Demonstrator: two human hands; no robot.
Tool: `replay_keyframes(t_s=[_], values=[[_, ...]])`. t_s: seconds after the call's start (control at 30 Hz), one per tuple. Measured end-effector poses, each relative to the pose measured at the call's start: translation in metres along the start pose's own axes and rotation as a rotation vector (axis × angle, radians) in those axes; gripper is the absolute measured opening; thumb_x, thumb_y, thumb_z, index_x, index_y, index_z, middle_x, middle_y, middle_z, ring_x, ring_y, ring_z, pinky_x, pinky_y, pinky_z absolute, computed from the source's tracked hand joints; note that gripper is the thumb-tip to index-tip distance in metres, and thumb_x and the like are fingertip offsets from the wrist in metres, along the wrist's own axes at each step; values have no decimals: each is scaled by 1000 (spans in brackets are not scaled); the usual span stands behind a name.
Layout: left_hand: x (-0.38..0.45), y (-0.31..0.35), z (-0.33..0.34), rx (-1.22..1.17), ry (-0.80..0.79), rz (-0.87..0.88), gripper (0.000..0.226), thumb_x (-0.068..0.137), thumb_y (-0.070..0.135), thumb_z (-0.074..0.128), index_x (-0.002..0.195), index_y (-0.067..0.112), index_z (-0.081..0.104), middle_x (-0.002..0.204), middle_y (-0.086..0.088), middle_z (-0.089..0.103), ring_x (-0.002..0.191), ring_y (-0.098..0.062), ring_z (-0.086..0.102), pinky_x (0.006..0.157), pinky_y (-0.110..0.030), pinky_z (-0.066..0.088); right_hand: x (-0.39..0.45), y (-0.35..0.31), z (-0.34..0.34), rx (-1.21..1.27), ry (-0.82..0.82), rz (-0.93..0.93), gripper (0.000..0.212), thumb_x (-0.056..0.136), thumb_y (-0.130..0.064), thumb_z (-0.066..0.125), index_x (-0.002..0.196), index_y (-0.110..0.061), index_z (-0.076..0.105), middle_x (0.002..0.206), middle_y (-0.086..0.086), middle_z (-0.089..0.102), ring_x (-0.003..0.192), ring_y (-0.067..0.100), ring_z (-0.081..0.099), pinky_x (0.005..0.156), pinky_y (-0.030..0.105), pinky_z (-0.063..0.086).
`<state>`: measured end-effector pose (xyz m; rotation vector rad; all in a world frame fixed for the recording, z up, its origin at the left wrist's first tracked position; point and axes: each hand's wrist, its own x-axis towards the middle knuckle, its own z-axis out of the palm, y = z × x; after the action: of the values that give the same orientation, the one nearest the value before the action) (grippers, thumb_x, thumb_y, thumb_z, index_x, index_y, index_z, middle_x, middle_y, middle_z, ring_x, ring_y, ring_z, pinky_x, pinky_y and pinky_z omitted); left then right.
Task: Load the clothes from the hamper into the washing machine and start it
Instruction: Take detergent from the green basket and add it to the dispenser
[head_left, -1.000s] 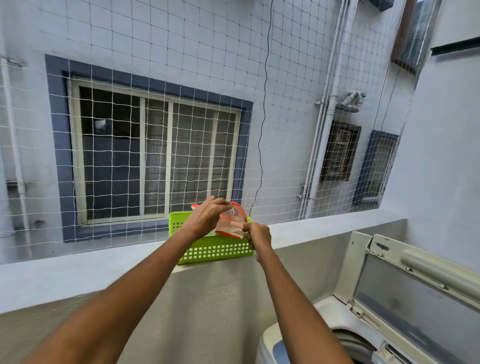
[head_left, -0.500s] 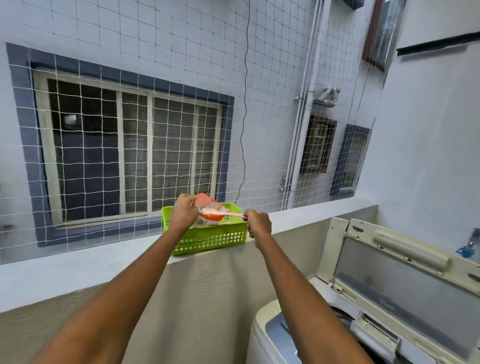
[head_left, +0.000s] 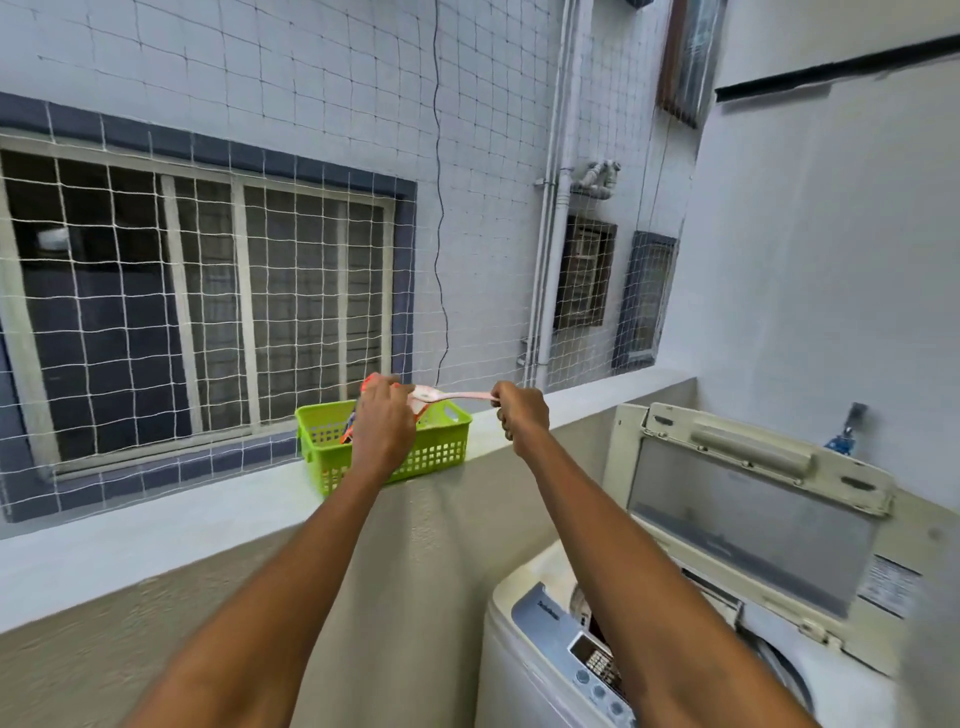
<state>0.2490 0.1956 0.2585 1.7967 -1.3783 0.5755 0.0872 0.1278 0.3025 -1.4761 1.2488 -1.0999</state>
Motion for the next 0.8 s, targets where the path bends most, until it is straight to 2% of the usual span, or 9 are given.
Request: replay_keyframes(t_s=[0.1, 0.23, 0.37, 0.53, 0.6, 0.7, 0.8], values=[[-10, 23, 19, 8, -76, 94, 38, 86, 8, 51, 123, 5, 56, 130, -20, 52, 119, -38, 49, 101, -45, 37, -3, 10, -23, 22, 44, 16, 21, 73, -22, 52, 56, -11, 57, 46, 1, 48, 41, 17, 38, 46, 27, 30], [-35, 63, 57, -15, -250, 97, 48, 95, 19, 43, 142, 12, 35, 149, -14, 33, 137, -31, 30, 112, -44, 23, -2, 42, -56, 21, 98, 73, 19, 74, -24, 52, 61, -11, 58, 52, 2, 50, 45, 17, 41, 48, 27, 31], [-72, 110, 109, -49, -429, 120, 53, 98, 24, 35, 149, 14, 20, 158, -8, 14, 146, -26, 12, 115, -43, 13, 0, 97, -92, 17, 183, 164, 24, 77, -28, 52, 60, -12, 58, 53, 3, 54, 47, 20, 48, 51, 29, 37], [-114, 171, 169, -64, -621, 211, 52, 100, 29, 32, 148, 17, 18, 159, -5, 11, 147, -24, 8, 117, -46, 9, 9, 173, -142, 45, 253, 269, 24, 77, -27, 51, 59, -14, 59, 55, 3, 58, 51, 24, 57, 55, 32, 46], [-129, 192, 193, -76, -674, 254, 51, 100, 30, 30, 149, 18, 18, 159, -4, 10, 147, -24, 7, 117, -46, 9, 23, 209, -162, 35, 288, 315, 27, 75, -32, 50, 61, -13, 62, 57, 2, 62, 53, 24, 60, 61, 37, 52], [-150, 218, 228, -78, -754, 312, 53, 101, 31, 29, 150, 17, 14, 159, -4, 6, 147, -24, 4, 117, -47, 7, 59, 283, -194, -10, 365, 372, 39, 63, -45, 45, 66, -12, 66, 73, 9, 70, 75, 33, 67, 74, 49, 57], [-168, 241, 259, -88, -818, 346, 52, 101, 28, 26, 150, 14, 13, 159, -6, 7, 147, -24, 5, 118, -46, 7, 54, 313, -226, -4, 409, 442, 35, 69, -40, 46, 72, -12, 67, 76, 10, 69, 72, 33, 67, 73, 49, 58]])
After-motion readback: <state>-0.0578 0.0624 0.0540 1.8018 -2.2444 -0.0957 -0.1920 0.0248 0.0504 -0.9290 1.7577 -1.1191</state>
